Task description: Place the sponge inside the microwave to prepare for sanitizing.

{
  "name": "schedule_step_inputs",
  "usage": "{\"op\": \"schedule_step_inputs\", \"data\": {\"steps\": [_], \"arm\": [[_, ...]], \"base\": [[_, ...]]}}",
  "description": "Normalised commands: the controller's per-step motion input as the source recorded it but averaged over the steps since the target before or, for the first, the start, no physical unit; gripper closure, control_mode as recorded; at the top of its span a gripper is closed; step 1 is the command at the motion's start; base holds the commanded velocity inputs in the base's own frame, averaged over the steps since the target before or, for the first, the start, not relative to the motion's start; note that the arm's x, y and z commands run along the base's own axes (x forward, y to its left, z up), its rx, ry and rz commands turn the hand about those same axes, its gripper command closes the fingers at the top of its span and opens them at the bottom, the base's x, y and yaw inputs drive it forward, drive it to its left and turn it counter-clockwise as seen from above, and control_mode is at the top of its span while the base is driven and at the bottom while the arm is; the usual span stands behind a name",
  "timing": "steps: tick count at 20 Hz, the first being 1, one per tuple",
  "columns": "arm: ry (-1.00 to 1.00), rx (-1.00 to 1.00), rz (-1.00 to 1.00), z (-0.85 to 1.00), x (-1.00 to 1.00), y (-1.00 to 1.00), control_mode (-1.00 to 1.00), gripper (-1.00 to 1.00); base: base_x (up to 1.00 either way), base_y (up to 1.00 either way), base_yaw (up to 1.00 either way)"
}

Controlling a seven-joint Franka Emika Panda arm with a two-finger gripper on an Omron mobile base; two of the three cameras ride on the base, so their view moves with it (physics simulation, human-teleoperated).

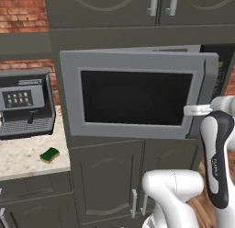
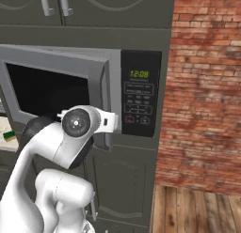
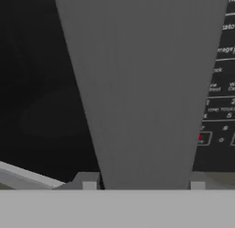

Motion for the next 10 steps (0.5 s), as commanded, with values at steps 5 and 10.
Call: {"op": "schedule_step_inputs", "data": {"steps": [5, 10], "arm": [[0.1, 0.02, 0.0, 0.0, -0.48, 0.42, -1.0, 1.0], [0.12, 0.03, 0.0, 0.0, -0.47, 0.4, -1.0, 1.0]], "base": [[0.0, 0.0, 0.0], [0.0, 0.0, 0.0]]}}
